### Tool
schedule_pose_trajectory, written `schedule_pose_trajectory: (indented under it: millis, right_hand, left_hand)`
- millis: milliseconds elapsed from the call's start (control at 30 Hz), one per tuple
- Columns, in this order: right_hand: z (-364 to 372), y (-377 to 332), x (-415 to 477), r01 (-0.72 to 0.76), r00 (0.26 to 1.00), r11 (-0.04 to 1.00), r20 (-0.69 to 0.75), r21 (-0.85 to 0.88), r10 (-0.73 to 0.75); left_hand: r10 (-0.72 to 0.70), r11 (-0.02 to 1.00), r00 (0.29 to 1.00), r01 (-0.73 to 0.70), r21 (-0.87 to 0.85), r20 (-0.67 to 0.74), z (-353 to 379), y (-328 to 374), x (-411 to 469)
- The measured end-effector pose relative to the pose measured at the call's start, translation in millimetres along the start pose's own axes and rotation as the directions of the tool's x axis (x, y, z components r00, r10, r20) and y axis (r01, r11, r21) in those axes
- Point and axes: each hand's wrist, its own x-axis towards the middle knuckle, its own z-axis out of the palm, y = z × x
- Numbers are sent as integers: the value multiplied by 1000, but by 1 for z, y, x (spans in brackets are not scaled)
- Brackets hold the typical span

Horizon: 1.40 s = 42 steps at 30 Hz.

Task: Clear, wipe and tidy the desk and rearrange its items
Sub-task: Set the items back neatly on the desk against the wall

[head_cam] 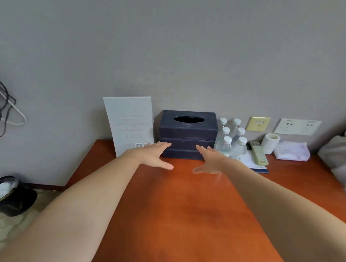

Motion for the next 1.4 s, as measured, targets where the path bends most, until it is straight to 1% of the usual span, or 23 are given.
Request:
schedule_pose_trajectory:
  millis: [100, 267, 333, 433, 500, 633, 700, 767, 900, 967, 1067, 1167, 1300, 1400]
  right_hand:
    - [-9, 59, -30, -26, 999, 1000, -40, 16, 26]
    - [-13, 160, -84, -78, 996, 996, -50, 36, 79]
    - [-12, 199, -108, -132, 990, 991, -51, 31, 133]
    - [-7, 252, -148, -230, 972, 971, -38, 68, 233]
    - [-1, 285, -176, -303, 950, 948, -41, 101, 308]
    - [20, 339, -233, -449, 886, 873, -37, 190, 463]
    - [32, 357, -260, -510, 848, 830, -29, 224, 529]
    - [45, 370, -285, -568, 805, 780, -20, 265, 593]
    - [81, 384, -327, -678, 700, 657, 18, 329, 714]
    - [100, 388, -340, -711, 661, 611, 32, 348, 750]
    - [119, 395, -353, -729, 638, 571, 72, 378, 767]
    - [130, 409, -357, -732, 629, 546, 95, 406, 772]
    - [142, 439, -360, -747, 607, 508, 128, 429, 784]
    - [147, 465, -357, -768, 580, 471, 160, 433, 798]
  left_hand:
    - [52, 998, 999, -51, 24, -16, 13, 65, 11]
    - [132, 991, 991, -132, 33, 23, 42, 178, 31]
    - [160, 986, 986, -162, 29, 50, 56, 217, 44]
    - [194, 978, 972, -202, 54, 132, 78, 274, 59]
    - [244, 963, 953, -260, 74, 180, 93, 310, 69]
    - [367, 915, 887, -398, 62, 282, 131, 374, 93]
    - [383, 903, 861, -426, 62, 335, 151, 402, 102]
    - [403, 890, 829, -454, 45, 388, 169, 429, 104]
    - [504, 813, 742, -581, 48, 442, 213, 470, 98]
    - [519, 787, 720, -613, 70, 462, 232, 484, 96]
    - [490, 808, 732, -585, 69, 474, 255, 497, 91]
    - [444, 841, 771, -534, 83, 457, 273, 504, 96]
    - [345, 917, 849, -395, 49, 400, 294, 519, 108]
    - [218, 954, 884, -281, 99, 414, 307, 533, 111]
